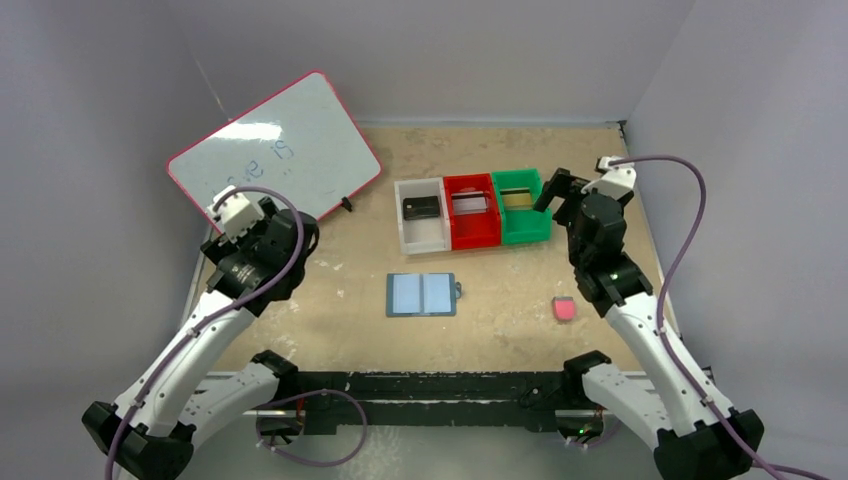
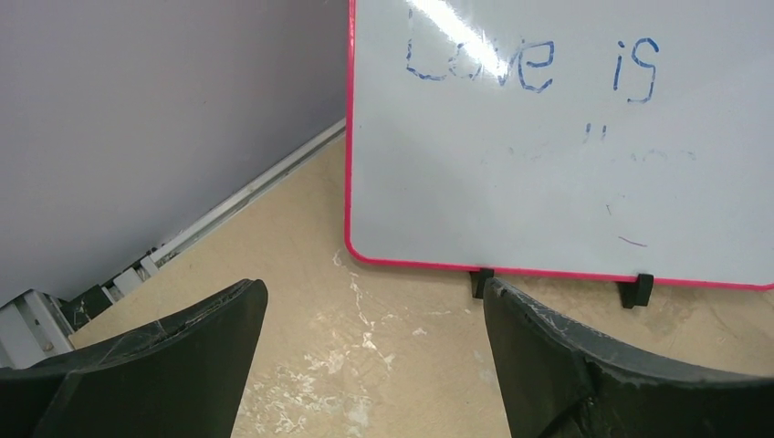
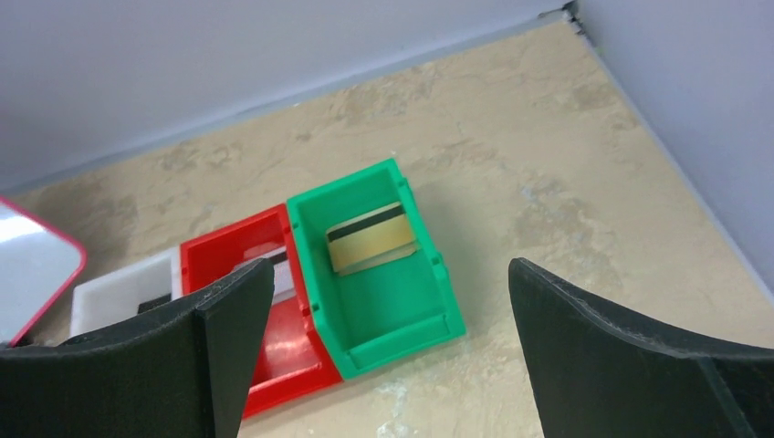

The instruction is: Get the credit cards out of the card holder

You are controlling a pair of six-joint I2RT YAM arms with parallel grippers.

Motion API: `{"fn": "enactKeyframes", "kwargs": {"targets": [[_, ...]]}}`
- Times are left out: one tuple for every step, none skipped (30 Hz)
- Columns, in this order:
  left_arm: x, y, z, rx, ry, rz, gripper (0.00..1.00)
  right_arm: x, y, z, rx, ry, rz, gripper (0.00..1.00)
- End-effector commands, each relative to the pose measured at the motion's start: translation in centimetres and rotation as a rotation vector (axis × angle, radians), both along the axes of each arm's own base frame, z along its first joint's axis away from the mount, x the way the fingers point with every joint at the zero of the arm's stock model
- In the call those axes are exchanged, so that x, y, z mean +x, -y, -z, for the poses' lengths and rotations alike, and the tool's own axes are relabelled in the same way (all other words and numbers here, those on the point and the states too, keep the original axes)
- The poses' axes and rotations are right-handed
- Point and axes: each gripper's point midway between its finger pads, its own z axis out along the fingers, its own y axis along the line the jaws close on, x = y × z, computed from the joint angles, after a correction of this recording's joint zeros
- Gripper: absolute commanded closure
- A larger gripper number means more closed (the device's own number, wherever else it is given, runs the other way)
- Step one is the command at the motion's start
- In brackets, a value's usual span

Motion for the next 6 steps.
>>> {"fn": "enactKeyframes", "kwargs": {"targets": [[-0.2,-0.4,-1.4,-0.001,0.051,-0.006,0.11,-0.9,-1.2,0.6,0.097,0.012,-0.055,0.0],[-0.2,-0.4,-1.3,-0.002,0.053,-0.002,0.12,-1.0,-1.3,1.0,0.114,0.009,-0.059,0.0],[-0.2,-0.4,-1.2,-0.005,0.054,0.003,0.12,-1.1,-1.3,1.4,0.132,0.009,-0.055,0.0],[-0.1,-0.3,-1.2,-0.011,0.06,0.008,0.12,-1.2,-1.4,1.7,0.143,0.011,-0.053,0.0],[-0.1,-0.2,-1.3,-0.017,0.064,0.012,0.12,-1.2,-1.4,1.8,0.145,0.014,-0.056,0.0],[0.0,-0.2,-1.4,-0.021,0.071,0.013,0.12,-1.2,-1.5,1.8,0.141,0.014,-0.061,0.0]]}}
